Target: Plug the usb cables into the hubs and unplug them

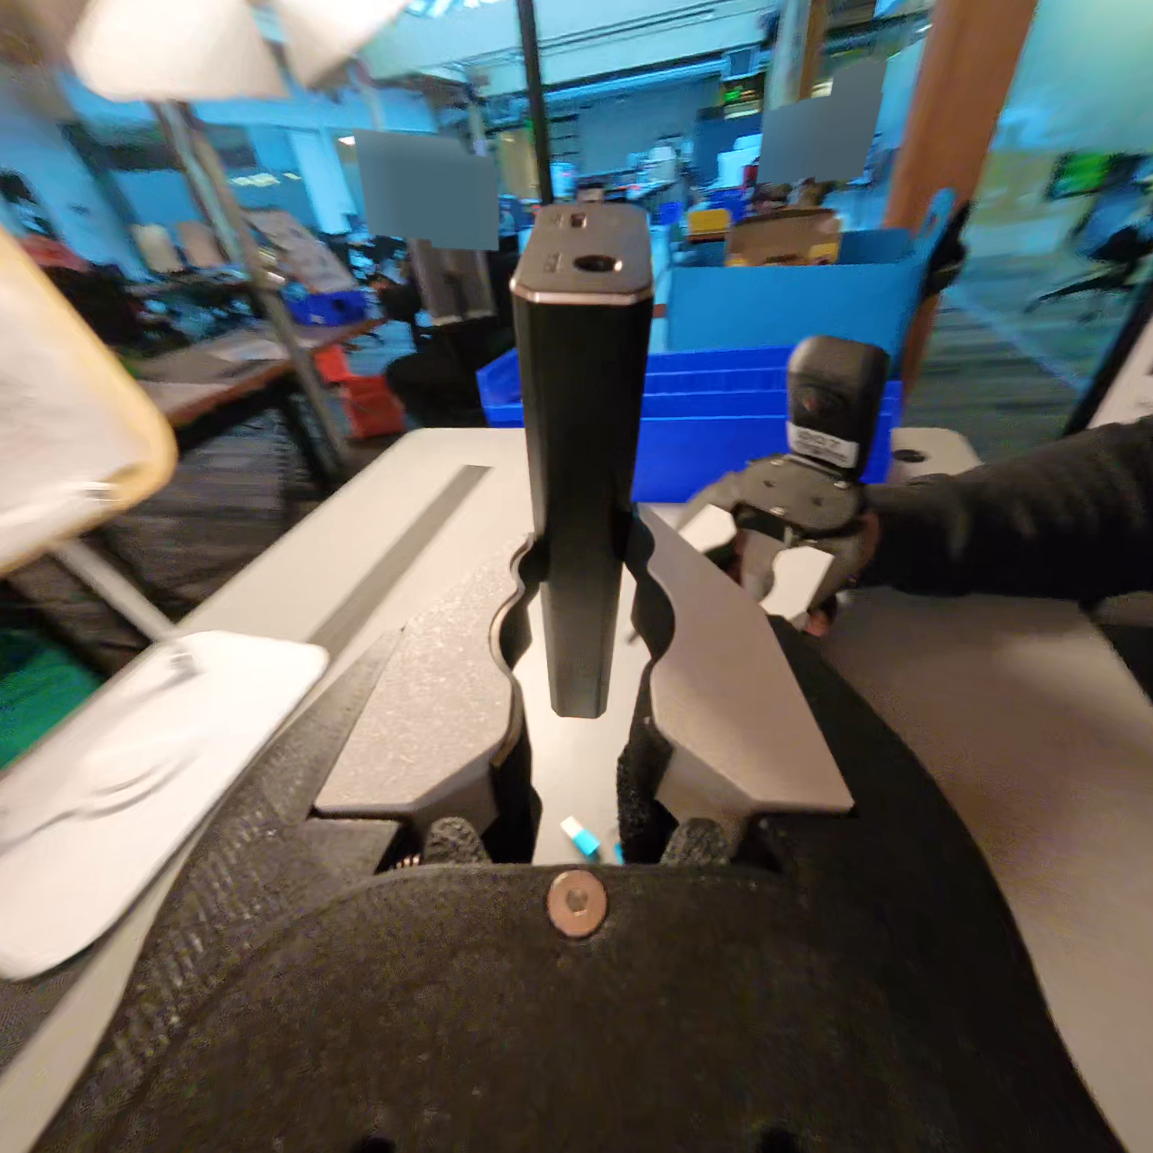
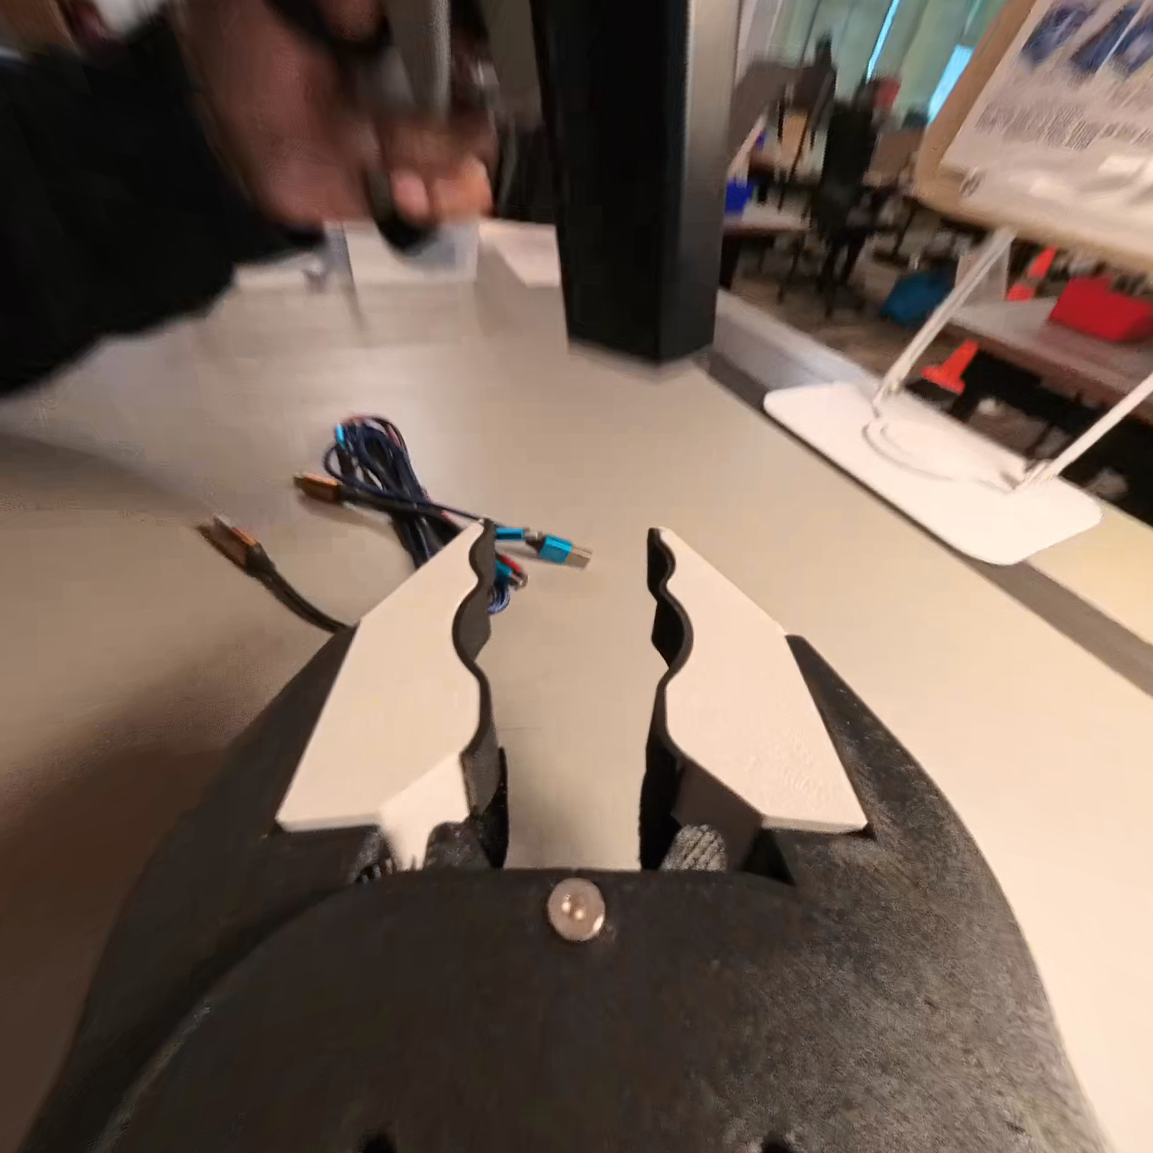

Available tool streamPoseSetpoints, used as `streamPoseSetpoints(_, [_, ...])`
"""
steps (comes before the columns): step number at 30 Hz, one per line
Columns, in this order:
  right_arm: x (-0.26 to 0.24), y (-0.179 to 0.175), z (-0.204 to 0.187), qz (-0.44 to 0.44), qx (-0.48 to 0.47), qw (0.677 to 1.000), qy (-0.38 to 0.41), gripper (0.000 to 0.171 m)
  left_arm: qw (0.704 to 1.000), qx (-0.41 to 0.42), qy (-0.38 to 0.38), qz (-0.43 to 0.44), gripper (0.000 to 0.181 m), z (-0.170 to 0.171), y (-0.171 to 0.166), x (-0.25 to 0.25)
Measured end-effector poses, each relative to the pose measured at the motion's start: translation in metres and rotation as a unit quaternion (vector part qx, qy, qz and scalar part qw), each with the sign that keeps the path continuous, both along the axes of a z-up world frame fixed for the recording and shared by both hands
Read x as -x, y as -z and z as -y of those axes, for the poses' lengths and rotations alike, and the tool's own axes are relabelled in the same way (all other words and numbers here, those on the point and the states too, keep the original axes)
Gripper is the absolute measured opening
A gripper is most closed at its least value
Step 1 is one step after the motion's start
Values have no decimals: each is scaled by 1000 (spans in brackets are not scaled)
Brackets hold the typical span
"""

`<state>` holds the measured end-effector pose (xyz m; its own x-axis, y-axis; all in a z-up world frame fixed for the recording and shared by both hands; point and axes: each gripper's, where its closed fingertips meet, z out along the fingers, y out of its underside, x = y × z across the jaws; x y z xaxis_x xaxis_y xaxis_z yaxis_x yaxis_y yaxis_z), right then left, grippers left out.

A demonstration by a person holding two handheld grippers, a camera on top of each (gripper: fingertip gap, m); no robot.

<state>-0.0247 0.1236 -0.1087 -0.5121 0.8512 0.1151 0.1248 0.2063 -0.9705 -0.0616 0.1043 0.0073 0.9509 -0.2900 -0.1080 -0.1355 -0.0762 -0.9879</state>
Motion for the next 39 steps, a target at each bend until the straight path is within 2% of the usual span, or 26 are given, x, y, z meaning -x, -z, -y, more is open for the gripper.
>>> streamPoseSetpoints(1, [-3, -8, -6, -17, 12, 1000, -7, 53, 1000, 8, 18, 15, 31, -14, 10, -12])
streamPoseSetpoints(6, [-9, -16, -36, -29, 56, 998, -19, 66, 996, 54, 67, 39, 31, -55, 56, -44])
streamPoseSetpoints(13, [-12, -3, -27, 1, 55, 997, -58, 65, 983, 139, 121, 22, 32, -59, 118, -66])
streamPoseSetpoints(18, [-12, 6, -20, 18, 29, 997, -64, 57, 979, 133, 150, 40, 32, -51, 120, -67])
streamPoseSetpoints(24, [-15, 10, -15, 23, 9, 997, -72, 43, 983, 112, 144, 13, 31, -49, 119, -68])
streamPoseSetpoints(28, [-14, 10, -17, 24, 11, 997, -66, 41, 986, 97, 132, 1, 40, -43, 112, -61])
streamPoseSetpoints(33, [-14, 11, -16, 28, 9, 997, -70, 41, 991, 80, 102, 15, 43, -23, 100, -36])
streamPoseSetpoints(39, [-16, 13, -13, 30, 1, 997, -77, 41, 992, 116, 48, 21, 43, 16, 116, -3])
